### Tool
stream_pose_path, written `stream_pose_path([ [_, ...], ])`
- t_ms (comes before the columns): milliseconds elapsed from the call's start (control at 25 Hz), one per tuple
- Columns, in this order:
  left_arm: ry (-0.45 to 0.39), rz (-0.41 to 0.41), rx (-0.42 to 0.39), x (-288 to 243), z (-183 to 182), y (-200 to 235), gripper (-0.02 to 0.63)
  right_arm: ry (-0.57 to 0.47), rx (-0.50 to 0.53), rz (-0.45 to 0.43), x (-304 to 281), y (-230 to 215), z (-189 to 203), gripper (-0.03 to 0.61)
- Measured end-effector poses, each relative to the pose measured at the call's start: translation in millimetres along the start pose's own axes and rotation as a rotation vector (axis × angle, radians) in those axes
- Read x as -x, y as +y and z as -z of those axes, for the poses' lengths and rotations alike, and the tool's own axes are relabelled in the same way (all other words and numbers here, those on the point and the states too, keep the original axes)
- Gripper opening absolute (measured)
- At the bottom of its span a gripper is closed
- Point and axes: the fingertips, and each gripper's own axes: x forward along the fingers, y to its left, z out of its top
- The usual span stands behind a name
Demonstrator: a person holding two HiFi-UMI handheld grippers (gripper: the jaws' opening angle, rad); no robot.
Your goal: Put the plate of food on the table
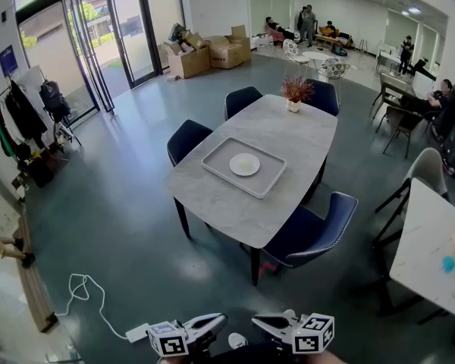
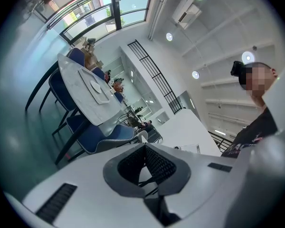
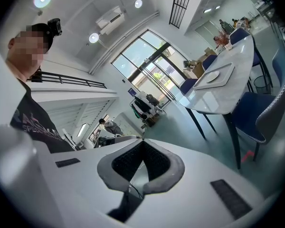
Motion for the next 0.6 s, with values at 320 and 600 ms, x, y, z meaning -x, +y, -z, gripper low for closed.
stream_pose_path([
  [320,-0.009,-0.001,0.001,-3.1,0.4,4.5,0.006,-0.007,-0.019,-0.008,2.6,-3.8,-2.2,0.011],
  [600,0.014,-0.025,-0.016,-5.9,1.8,-2.0,0.006,-0.012,-0.030,0.003,10.0,-6.2,-3.2,0.011],
])
